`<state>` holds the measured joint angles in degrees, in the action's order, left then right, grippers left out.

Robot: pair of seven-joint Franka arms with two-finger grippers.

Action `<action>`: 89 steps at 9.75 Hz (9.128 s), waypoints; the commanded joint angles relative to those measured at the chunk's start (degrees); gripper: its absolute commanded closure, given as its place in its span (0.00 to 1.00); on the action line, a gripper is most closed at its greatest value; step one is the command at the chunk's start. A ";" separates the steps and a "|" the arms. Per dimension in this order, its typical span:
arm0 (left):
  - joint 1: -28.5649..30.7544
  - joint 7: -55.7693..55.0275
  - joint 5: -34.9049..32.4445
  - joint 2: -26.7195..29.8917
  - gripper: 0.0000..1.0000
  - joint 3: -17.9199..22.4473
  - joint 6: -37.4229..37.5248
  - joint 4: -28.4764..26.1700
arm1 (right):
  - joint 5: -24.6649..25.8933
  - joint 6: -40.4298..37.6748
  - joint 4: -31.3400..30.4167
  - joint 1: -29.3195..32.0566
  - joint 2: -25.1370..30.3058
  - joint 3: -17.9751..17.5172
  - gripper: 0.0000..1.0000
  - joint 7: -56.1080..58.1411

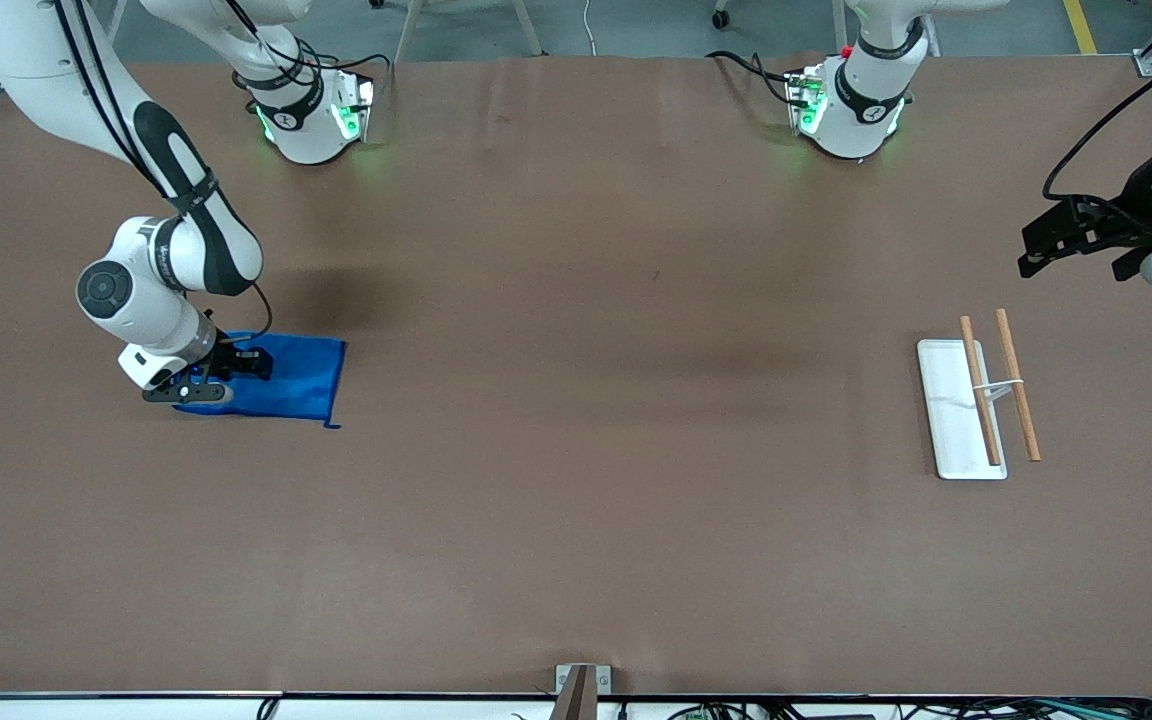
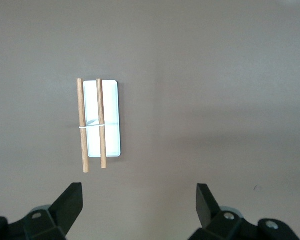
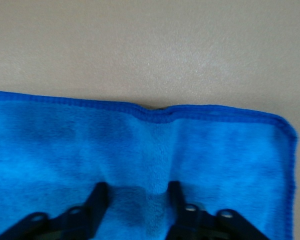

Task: Right arm passes towel to left arm to hang
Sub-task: 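Close the right gripper on the blue towel's edge, then lift the towel with the right gripper while the left gripper approaches, then grasp the towel with the left gripper beside the right gripper, then open the right gripper while the left gripper pulls the towel away, then drape the towel over the dowels with the left gripper while the right retracts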

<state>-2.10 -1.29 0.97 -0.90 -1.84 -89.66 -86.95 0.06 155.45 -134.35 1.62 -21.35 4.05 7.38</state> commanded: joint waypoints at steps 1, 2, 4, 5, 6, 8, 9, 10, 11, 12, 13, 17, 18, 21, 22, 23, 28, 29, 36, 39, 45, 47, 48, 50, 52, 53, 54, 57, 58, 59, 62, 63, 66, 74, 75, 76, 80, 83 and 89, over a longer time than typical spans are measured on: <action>0.08 0.76 -1.14 -0.07 0.00 -0.19 -0.42 -1.21 | 0.55 -0.66 -1.18 1.01 1.23 -0.62 0.95 1.23; 0.08 0.85 -1.32 -0.16 0.00 -0.10 -0.51 -1.20 | 0.29 -4.32 0.21 1.01 1.31 -0.70 0.99 1.23; 1.04 1.12 -1.32 -0.24 0.00 -0.01 -0.60 -0.25 | -0.23 -14.33 6.52 0.84 2.45 -0.71 0.99 1.23; 1.05 1.03 -1.23 -0.24 0.00 0.08 -0.51 -0.33 | -0.24 -20.64 11.43 0.75 2.63 -0.71 0.99 1.32; 1.05 1.03 -1.32 -0.33 0.00 0.08 -0.51 -0.15 | -0.32 -27.58 16.44 0.40 2.72 -0.79 0.99 0.80; 1.05 1.12 -1.41 -0.51 0.00 -0.01 -0.51 -0.24 | -4.44 -35.19 21.75 -0.56 4.47 -1.67 0.99 0.88; 0.96 1.03 -1.32 -0.51 0.00 -0.01 -0.51 -0.15 | -4.72 -35.99 22.72 -1.35 5.43 -3.41 0.99 -0.07; 0.70 1.03 -1.23 -0.60 0.00 -0.10 -0.51 -0.41 | -6.29 -38.44 24.47 -1.62 6.14 -6.30 0.99 -4.09; 0.61 1.12 -0.80 -0.42 0.00 -0.27 -0.51 -0.50 | -7.61 -40.03 26.40 -1.71 6.67 -10.86 0.99 -8.13; 0.61 1.20 -0.53 -0.33 0.00 -0.53 -0.51 -0.68 | -9.19 -39.87 27.72 -1.71 7.02 -16.03 0.99 -14.87; 0.43 1.21 0.86 -0.33 0.00 -0.71 -0.25 -1.37 | -11.20 -39.61 29.83 -1.71 6.85 -20.61 0.99 -18.94; 0.78 1.81 12.16 -0.51 0.00 -2.47 2.37 -4.79 | -34.81 -36.20 35.12 -6.87 6.67 -28.13 0.99 -21.62; 0.78 4.17 16.22 -0.51 0.00 -2.47 2.39 -6.90 | -40.43 -32.70 35.12 -9.94 6.59 -28.21 0.99 -22.92; 1.13 11.90 30.44 -0.60 0.00 -2.30 1.51 -14.18 | -57.74 -13.31 35.82 -21.36 3.44 -28.48 0.99 -24.34; 2.35 16.89 38.50 -0.68 0.00 -2.03 1.60 -17.87 | -62.94 -10.19 38.09 -24.27 1.86 -28.48 0.99 -24.34; 3.06 21.20 44.06 -0.68 0.00 -1.94 1.60 -21.65 | -68.99 -10.08 41.33 -25.87 0.19 -28.48 0.99 -24.34; 3.07 35.19 61.67 -5.86 0.00 1.83 4.75 -31.25 | -91.89 -10.07 47.15 -28.25 -0.53 -29.44 0.99 -24.25; 3.07 38.26 66.05 -7.09 0.04 2.45 5.81 -33.26 | -93.39 -10.07 47.86 -28.60 -0.53 -29.45 0.99 -24.34; 2.98 43.55 93.84 -5.52 0.19 2.45 13.64 -45.75 | -97.53 -9.29 49.71 -30.89 -1.32 -29.36 0.99 -24.25; 2.45 48.56 95.45 -4.11 0.25 1.93 14.69 -49.71 | -97.44 -7.61 51.11 -32.29 -2.81 -29.36 0.99 -24.25; 3.07 52.97 99.14 -3.23 0.27 -0.10 16.44 -54.11 | -97.27 -6.29 51.73 -33.09 -3.17 -29.27 0.99 -24.08; 3.77 54.37 99.14 -4.19 0.27 -0.01 16.54 -54.11 | -97.35 -5.08 51.73 -33.18 -3.17 -29.36 0.99 -23.99; 3.86 54.90 99.23 -4.37 0.27 -0.01 16.97 -54.29 | -97.36 -4.89 51.73 -33.09 -3.17 -29.27 0.99 -23.82; 5.43 54.91 99.23 -4.38 0.43 0.17 18.56 -54.47 | -97.27 -4.89 51.73 -33.09 -3.17 -29.27 0.99 -23.73; 5.62 54.65 99.14 -4.03 0.72 1.48 18.82 -54.47 | -97.27 -4.89 51.73 -33.09 -3.17 -29.27 0.99 -23.73; 5.62 54.21 98.97 -3.94 0.78 1.92 18.82 -54.38 | -97.27 -4.89 51.73 -33.18 -3.17 -29.27 0.99 -23.73; 5.62 54.12 98.62 -3.94 0.88 2.53 18.82 -54.29 | -97.27 -4.89 51.73 -33.09 -3.17 -29.27 0.99 -23.73; 5.53 51.58 98.35 -3.76 0.99 2.98 18.82 -53.50 | -95.78 -4.63 51.30 -33.09 -3.08 -29.18 0.28 -23.38; 5.44 49.57 97.22 -3.67 0.99 3.76 18.82 -52.28 | -91.86 -4.45 49.73 -32.48 -2.38 -29.10 0.00 -23.46; 5.44 48.15 94.33 -3.76 1.00 4.99 18.74 -50.88 | -88.69 -4.45 49.19 -32.13 -2.38 -29.01 0.00 -23.55; 5.18 42.36 84.75 -4.81 1.00 8.94 17.86 -43.33 | -70.55 -5.24 44.99 -27.14 -2.20 -28.83 0.00 -23.64; 5.00 39.90 78.29 -5.42 1.00 10.09 17.60 -39.04 | -63.41 -6.11 41.48 -24.76 -1.77 -28.74 0.00 -23.64; 4.83 37.68 65.06 -8.15 1.00 13.41 16.45 -26.90 | -46.86 -6.21 33.39 -16.33 0.25 -28.57 0.00 -23.73; 4.65 37.32 33.86 -18.52 1.00 21.25 6.72 -6.23 | -9.55 -15.84 21.40 -13.06 10.00 1.55 0.00 -23.29; 4.65 38.63 30.44 -19.05 1.00 22.13 4.96 -5.08 | -4.77 -17.27 21.93 -9.74 12.02 1.41 0.00 -23.11; 4.82 41.34 27.63 -19.75 1.00 23.36 3.37 -4.46 | -3.50 -22.94 23.33 -7.97 14.12 1.49 0.00 -21.81; 5.00 47.86 24.96 -23.87 1.00 27.76 -0.42 -2.71 | 0.17 -48.62 33.35 -5.84 21.67 3.95 0.00 -15.82; 5.18 52.61 25.13 -27.75 1.00 31.81 -0.86 0.73 | 2.22 -58.39 33.98 -5.76 30.64 3.95 0.00 -15.73; 5.79 51.48 25.49 -32.76 0.83 32.07 -5.08 -0.06 | 0.91 -64.13 46.90 -2.24 23.03 5.01 0.00 -10.98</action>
<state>3.88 50.02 27.04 -31.40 30.09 -93.72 -87.15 1.28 92.94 -90.67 -2.27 4.05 9.94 -4.41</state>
